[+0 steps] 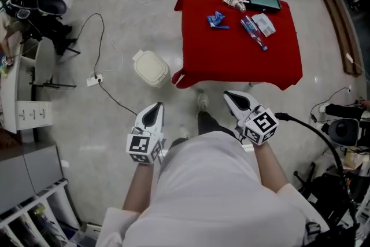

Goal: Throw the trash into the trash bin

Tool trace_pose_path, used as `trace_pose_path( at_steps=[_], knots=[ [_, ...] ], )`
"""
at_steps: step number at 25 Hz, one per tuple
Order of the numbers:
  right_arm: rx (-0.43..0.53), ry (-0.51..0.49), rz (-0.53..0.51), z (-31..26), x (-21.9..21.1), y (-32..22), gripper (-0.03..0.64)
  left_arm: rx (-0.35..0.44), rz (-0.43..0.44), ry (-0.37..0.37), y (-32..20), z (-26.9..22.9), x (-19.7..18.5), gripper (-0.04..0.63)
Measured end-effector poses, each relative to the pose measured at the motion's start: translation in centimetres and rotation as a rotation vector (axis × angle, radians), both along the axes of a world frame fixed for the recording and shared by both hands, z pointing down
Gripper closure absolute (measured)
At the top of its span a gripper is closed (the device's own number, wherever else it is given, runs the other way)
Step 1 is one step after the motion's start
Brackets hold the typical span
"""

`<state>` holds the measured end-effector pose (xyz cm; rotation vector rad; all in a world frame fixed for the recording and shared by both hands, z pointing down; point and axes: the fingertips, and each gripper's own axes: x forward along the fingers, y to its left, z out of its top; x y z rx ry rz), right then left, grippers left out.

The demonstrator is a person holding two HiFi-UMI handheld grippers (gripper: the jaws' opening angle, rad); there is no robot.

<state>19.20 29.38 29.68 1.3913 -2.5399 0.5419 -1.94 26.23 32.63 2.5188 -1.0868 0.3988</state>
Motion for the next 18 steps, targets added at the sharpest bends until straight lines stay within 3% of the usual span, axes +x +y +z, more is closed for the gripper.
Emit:
trace_pose_path(
  at_steps=[12,18],
  knots=[
    [-0.051,0.022,-0.157,3.7,4.4,-10.8,0.615,-0.052,-0.115,-0.039,-9.0,2.9,5.4,0.592],
    [-0.092,0.023,-0.295,6.7,2.7,-14.2,0.615,-0.09,-0.198,-0.077,-11.8,4.8,5.8,0.592]
  ],
)
